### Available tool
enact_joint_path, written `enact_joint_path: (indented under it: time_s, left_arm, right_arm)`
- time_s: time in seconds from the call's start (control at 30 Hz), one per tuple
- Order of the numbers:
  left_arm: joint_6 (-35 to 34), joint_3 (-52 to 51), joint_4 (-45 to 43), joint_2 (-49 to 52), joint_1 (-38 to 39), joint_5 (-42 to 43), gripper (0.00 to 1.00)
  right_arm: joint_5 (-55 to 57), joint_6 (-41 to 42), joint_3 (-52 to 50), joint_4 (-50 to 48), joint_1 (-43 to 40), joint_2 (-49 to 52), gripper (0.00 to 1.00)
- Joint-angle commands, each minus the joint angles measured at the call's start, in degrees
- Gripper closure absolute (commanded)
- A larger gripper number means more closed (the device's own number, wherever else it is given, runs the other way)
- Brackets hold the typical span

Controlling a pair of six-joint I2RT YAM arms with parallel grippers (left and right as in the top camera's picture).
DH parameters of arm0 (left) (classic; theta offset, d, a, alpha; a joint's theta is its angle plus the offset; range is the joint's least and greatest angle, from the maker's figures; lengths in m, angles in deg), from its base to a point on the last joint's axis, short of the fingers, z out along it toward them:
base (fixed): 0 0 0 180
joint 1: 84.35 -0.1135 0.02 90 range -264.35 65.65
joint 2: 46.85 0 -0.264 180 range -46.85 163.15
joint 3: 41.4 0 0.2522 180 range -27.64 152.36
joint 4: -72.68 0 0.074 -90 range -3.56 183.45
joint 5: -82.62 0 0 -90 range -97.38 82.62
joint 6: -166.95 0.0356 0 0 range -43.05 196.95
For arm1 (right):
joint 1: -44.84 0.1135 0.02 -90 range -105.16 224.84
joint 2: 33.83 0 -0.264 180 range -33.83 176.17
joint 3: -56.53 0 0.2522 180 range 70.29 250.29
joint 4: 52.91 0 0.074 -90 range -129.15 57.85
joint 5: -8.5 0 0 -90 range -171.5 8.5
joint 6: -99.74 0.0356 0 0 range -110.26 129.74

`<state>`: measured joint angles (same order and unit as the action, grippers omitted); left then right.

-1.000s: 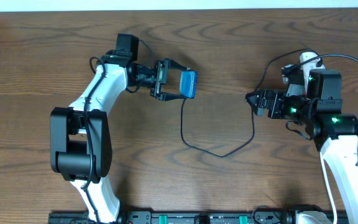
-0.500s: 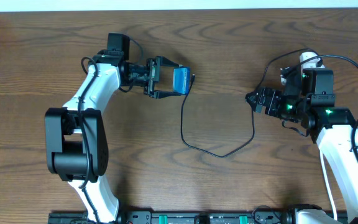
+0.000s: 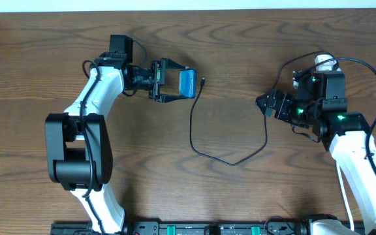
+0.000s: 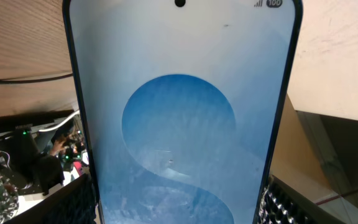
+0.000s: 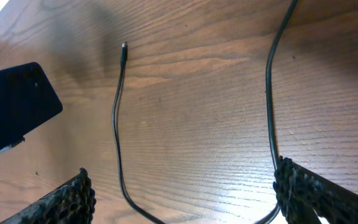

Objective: Plug charger to phone and switch on socket
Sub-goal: 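Lower the right gripper over the cable near its connector end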

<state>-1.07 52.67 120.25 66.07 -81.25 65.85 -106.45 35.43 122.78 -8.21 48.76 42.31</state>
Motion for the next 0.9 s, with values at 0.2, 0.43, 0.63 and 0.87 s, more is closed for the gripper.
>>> enact_joint_path:
  time_s: [0.2, 0.43, 0.63, 0.87]
  left_arm:
    - [-0.3, 0.3, -0.2, -1.6, -0.3, 2.8, 0.38]
    - [-0.3, 0.3, -0.2, -1.6, -0.3, 2.8, 0.38]
    - [-0.3, 0.3, -0.2, -1.6, -0.3, 2.8, 0.38]
    - [-0.3, 0.3, -0.2, -1.6, -0.3, 2.8, 0.37]
  right_arm:
    - [1.1, 2.6, 1.4, -0.1, 0.5, 0.4, 0.09]
    - [1.1, 2.6, 1.4, -0.4, 0.5, 0.4, 0.09]
    - [1.1, 2.9, 1.4, -0.7, 0.5, 0.4, 0.09]
    - [1.1, 3.0, 1.4, -1.1, 0.5, 0.4, 0.09]
